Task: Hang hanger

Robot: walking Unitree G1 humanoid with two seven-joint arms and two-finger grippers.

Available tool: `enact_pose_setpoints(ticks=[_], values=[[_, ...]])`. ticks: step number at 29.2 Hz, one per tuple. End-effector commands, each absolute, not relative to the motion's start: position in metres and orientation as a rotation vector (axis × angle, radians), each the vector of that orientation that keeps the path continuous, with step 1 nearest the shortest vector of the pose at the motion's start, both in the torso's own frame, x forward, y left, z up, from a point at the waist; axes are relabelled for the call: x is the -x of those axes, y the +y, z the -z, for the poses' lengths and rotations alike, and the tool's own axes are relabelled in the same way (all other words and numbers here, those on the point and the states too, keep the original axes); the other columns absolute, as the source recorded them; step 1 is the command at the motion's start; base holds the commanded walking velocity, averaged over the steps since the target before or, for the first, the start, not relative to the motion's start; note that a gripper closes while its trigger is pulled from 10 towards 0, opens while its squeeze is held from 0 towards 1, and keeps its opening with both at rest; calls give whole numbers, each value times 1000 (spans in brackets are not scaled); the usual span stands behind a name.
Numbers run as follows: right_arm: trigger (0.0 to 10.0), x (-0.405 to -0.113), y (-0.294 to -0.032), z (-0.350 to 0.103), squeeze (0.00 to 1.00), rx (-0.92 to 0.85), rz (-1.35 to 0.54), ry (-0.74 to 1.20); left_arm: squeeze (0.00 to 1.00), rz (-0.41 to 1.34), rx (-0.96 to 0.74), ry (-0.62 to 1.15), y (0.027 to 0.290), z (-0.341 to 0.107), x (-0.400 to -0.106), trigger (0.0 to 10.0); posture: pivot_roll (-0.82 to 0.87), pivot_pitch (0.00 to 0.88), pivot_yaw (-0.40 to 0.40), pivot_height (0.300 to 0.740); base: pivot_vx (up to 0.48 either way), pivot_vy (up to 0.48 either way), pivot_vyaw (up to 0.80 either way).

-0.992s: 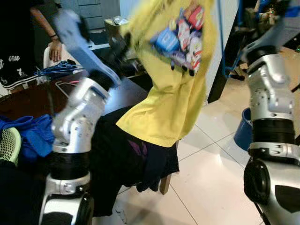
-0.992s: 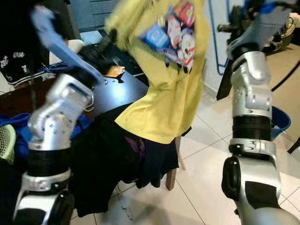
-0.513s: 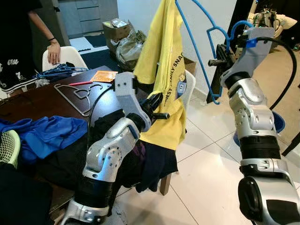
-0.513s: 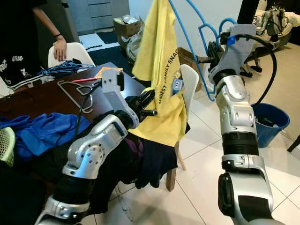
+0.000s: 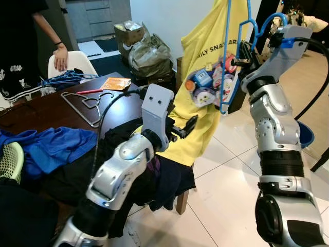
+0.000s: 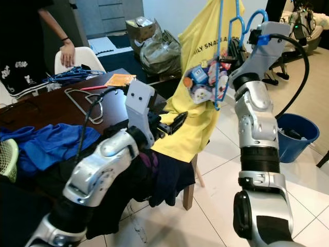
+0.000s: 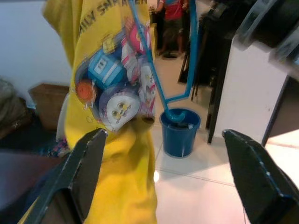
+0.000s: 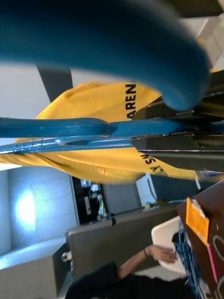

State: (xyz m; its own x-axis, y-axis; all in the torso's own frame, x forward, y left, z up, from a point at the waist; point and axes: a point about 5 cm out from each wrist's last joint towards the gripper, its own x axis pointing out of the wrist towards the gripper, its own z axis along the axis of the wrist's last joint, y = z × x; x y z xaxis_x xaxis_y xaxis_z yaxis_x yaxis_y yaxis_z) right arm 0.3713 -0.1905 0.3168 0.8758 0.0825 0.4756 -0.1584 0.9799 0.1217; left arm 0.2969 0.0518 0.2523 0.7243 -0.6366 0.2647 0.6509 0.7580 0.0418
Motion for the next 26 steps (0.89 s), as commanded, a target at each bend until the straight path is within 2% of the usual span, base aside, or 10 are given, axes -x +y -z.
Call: enact_pose_setpoints(ticks=[1, 4, 5, 6, 7, 8, 9, 11, 18, 26], values=[[10000, -366, -184, -326, 0, -173, -178, -544, 1000, 704, 53, -340, 65, -272, -296, 10000, 13, 0, 26, 740, 0, 0, 0], [10000, -365, -180, -326, 0, -177, -224, -555, 1000, 644, 46, -426, 81, -294, -297, 10000, 13, 0, 26, 740, 0, 0, 0], [10000, -362, -174, -325, 0, -155, -282, -561, 753, 558, 57, -535, 101, -321, -299, 10000, 22, 0, 22, 740, 0, 0, 0], [10000, -362, -174, -325, 0, -155, -282, -561, 753, 558, 57, -535, 101, -321, -299, 10000, 22, 0, 22, 740, 0, 0, 0], [10000, -358, -171, -322, 0, -124, -335, -560, 78, 490, 78, -636, 119, -346, -297, 10000, 21, 0, 22, 740, 0, 0, 0], [10000, -358, -171, -322, 0, -124, -335, -560, 78, 490, 78, -636, 119, -346, -297, 10000, 21, 0, 22, 740, 0, 0, 0], [10000, -355, -169, -319, 0, -94, -384, -554, 0, 452, 103, -712, 134, -365, -294, 10000, 17, 0, 22, 740, 0, 0, 0], [10000, -355, -169, -319, 0, -94, -384, -554, 0, 452, 103, -712, 134, -365, -294, 10000, 17, 0, 22, 740, 0, 0, 0], [10000, -340, -173, -304, 0, 30, -524, -502, 0, 406, 74, -838, 181, -402, -282, 10000, 15, 0, 25, 740, 0, 0, 0], [10000, -330, -172, -294, 0, 59, -605, -473, 0, 348, 84, -796, 195, -392, -284, 10000, 20, 0, 27, 740, 0, 0, 0]])
